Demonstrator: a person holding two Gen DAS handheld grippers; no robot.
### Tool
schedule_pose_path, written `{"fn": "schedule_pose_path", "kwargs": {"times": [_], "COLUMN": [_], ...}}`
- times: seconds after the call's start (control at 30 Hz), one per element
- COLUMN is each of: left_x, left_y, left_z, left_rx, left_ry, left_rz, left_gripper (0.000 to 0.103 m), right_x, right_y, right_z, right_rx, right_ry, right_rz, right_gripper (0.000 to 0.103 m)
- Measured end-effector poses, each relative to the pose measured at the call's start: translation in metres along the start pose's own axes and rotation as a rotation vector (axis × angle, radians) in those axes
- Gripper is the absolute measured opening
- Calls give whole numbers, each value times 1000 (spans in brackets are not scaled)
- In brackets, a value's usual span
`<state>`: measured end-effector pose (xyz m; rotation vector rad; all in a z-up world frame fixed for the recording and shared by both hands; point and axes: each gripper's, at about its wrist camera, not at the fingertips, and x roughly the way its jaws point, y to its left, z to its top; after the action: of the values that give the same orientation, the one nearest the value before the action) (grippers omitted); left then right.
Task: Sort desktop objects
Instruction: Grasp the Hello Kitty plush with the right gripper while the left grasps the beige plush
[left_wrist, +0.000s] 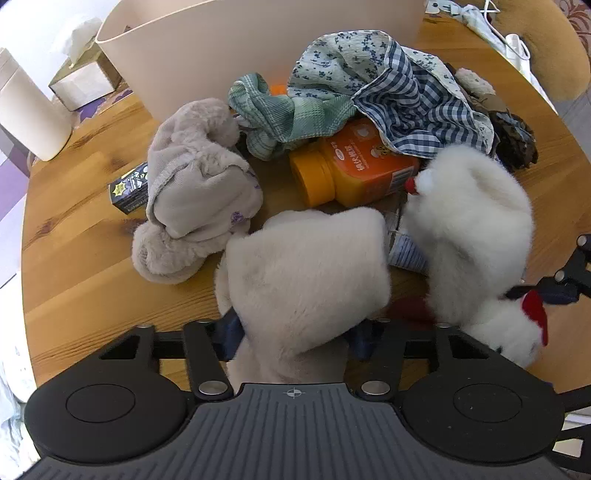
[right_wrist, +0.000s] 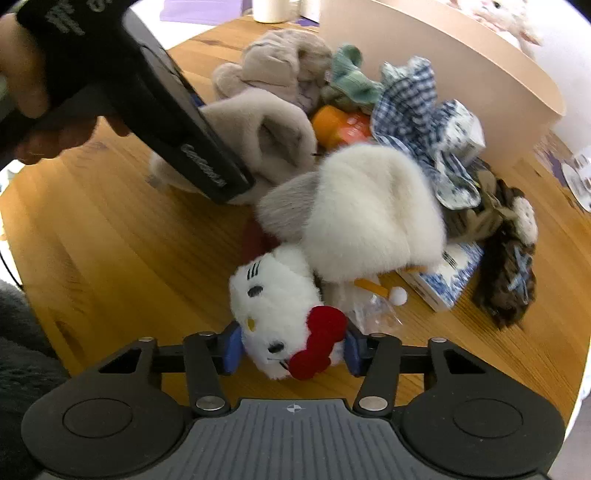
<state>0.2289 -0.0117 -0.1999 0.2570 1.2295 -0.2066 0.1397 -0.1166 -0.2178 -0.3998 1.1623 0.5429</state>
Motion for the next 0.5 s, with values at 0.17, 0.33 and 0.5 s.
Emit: {"fn": "schedule_pose_path", "kwargs": {"times": [0.17,0.33,0.5], "left_x": [-5,-12,-23], "left_y": [4,14,13], "left_z": [-3,-5,-9], "left_rx": [17,-9,-17], "left_ry": [-11,-12,-24], "left_rz": [10,7,8], "left_gripper": [28,20,17], "right_x": [-8,-19,-28], "right_y": [-1,-6,-15], "right_z": [-6,-17,-19], "right_rx": [-4,12,36], "right_ry": [-25,-49,-72], "right_rz": [34,48,71], "right_gripper": [41,40,40]}}
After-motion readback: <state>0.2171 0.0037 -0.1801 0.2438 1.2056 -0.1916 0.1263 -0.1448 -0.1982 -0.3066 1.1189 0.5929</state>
